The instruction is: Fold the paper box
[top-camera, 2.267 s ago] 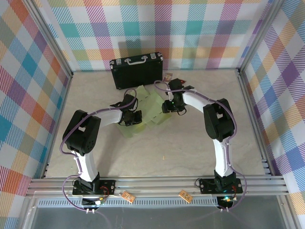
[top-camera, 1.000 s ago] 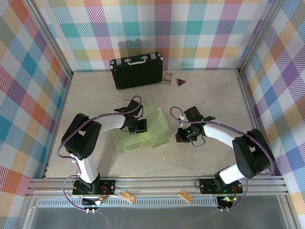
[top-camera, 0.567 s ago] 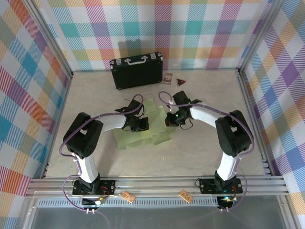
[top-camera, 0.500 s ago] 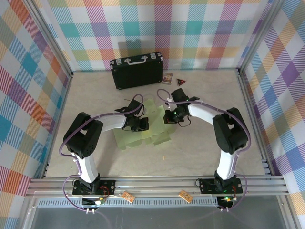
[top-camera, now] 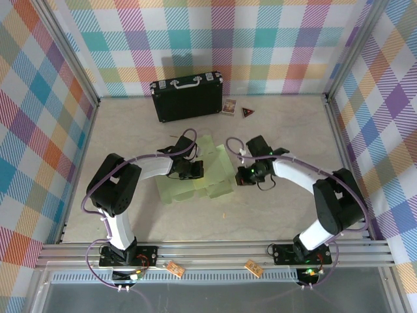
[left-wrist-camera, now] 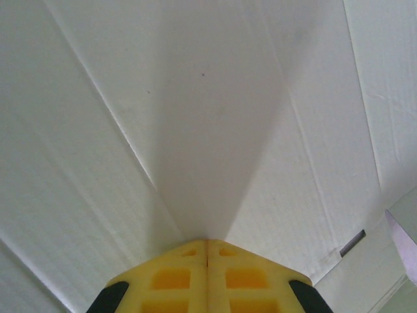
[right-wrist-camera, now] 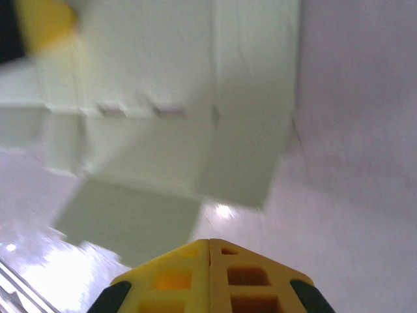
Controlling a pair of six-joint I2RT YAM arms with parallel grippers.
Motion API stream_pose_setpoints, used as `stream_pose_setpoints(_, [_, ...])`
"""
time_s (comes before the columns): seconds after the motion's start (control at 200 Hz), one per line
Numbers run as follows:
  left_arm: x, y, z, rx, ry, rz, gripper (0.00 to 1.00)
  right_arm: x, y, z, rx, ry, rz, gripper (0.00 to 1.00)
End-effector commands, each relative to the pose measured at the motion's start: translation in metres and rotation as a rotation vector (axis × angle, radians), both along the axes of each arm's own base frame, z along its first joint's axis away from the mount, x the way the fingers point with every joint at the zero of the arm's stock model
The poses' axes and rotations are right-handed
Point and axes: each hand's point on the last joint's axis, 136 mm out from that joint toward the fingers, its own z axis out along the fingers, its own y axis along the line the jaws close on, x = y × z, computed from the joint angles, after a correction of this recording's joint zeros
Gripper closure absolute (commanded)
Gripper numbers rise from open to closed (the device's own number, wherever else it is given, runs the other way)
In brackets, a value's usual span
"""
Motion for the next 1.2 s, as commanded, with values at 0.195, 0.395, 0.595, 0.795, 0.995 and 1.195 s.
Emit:
stream_pose_setpoints(0.195, [-0.045,0.032,-0.06,0.185,0.186,-0.024,1.0,-0.01,-0.001,-0.019,-0.036,0.068,-0.011,1.0])
stream_pose_setpoints(0.395, [-0.049,0.036,-0.063,0.201,0.184,-0.035,1.0,0.031,0.015,-0.009,-0.054,0.013,-0.007,1.0])
stream_pose_setpoints(0.595, [-0.05,0.036,-0.064,0.204,0.178,-0.043,1.0,0.066,0.026,-0.005,-0.093,-0.022,0.008,1.0])
stream_pose_setpoints(0.795, [-0.052,0.035,-0.063,0.199,0.178,-0.052,1.0,0.082,0.031,-0.015,-0.1,-0.009,0.022,1.0])
stream_pose_setpoints(0.995, [-0.053,0.033,-0.065,0.2,0.182,-0.061,1.0,0.102,0.035,-0.022,-0.084,0.009,0.007,1.0])
stream_pose_setpoints(1.195, [-0.054,0.032,-0.066,0.201,0.183,-0.066,1.0,0.116,0.037,-0.026,-0.05,0.032,-0.016,1.0])
